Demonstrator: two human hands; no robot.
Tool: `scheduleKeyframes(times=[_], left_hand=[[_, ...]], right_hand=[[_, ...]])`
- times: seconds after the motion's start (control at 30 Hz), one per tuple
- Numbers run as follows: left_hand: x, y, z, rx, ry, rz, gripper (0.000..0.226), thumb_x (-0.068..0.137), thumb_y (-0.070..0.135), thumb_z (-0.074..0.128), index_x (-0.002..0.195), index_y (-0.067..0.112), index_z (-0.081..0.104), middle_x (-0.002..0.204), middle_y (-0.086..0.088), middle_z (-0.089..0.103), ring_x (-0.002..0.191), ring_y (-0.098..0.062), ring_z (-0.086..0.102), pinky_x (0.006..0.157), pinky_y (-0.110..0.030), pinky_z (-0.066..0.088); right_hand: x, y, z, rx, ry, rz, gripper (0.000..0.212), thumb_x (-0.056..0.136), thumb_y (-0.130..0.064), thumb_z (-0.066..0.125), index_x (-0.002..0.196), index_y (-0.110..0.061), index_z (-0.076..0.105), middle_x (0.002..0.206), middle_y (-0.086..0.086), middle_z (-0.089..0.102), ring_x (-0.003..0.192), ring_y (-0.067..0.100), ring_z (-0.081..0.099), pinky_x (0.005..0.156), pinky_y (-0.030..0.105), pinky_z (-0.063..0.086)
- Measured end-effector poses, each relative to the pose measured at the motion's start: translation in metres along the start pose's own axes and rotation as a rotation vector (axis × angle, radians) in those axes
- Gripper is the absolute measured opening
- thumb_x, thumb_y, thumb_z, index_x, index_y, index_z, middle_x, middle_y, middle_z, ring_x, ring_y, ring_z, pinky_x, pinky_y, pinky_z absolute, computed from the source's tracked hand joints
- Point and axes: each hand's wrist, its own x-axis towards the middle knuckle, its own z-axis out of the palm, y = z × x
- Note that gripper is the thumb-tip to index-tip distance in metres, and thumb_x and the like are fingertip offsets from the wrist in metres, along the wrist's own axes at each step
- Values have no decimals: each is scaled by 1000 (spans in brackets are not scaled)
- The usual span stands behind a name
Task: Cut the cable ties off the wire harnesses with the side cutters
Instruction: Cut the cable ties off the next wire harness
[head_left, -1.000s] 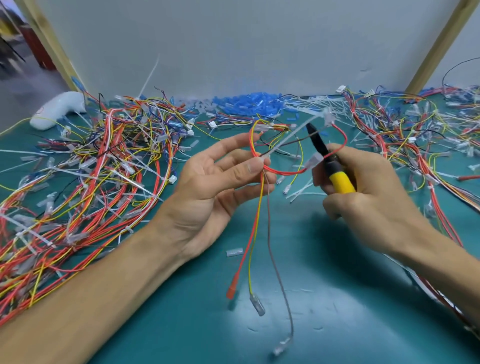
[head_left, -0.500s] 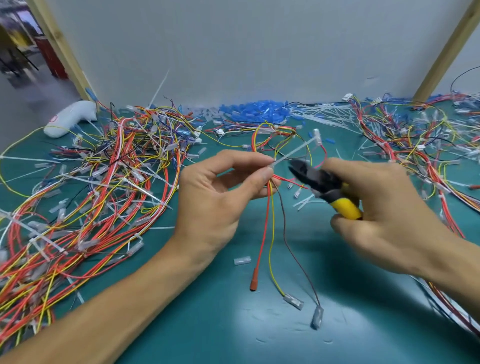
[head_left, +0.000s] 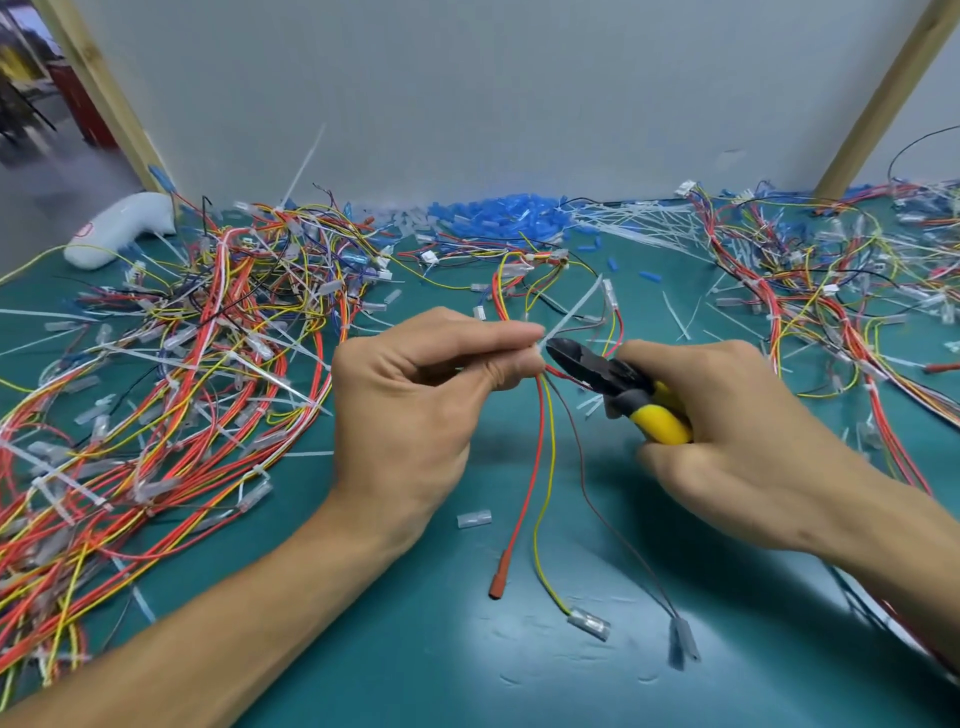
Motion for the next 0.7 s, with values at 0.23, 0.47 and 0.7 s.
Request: scheduleKeyframes(times=[0.23, 0.47, 0.7], left_hand=[[-2, 2, 1, 30, -1, 57, 23, 75, -10, 81, 97, -2, 78, 80, -14, 74, 72, -20, 70, 73, -19, 55], [-1, 3, 1, 8, 5, 33, 25, 76, -13, 80, 99, -2, 78, 79, -10, 74, 71, -10, 70, 71, -20, 56], [-2, 4, 1, 13, -7, 21, 25, 76, -11, 81, 97, 3, 79, 76, -9, 73, 67, -17, 68, 67, -32, 59]], right_hand=[[-1, -6, 0, 135, -97, 17, 14, 66, -15, 55, 78, -20, 60, 61, -2, 51, 55, 17, 34, 47, 28, 28], [1, -11, -1, 219, -140, 67, 26, 55, -14, 59, 80, -18, 62, 64, 6, 53, 55, 17, 37, 50, 34, 29], [-1, -12, -2, 219, -150, 84, 23, 56, -15, 59, 79, -18, 61, 64, 7, 52, 56, 19, 38, 52, 39, 31]])
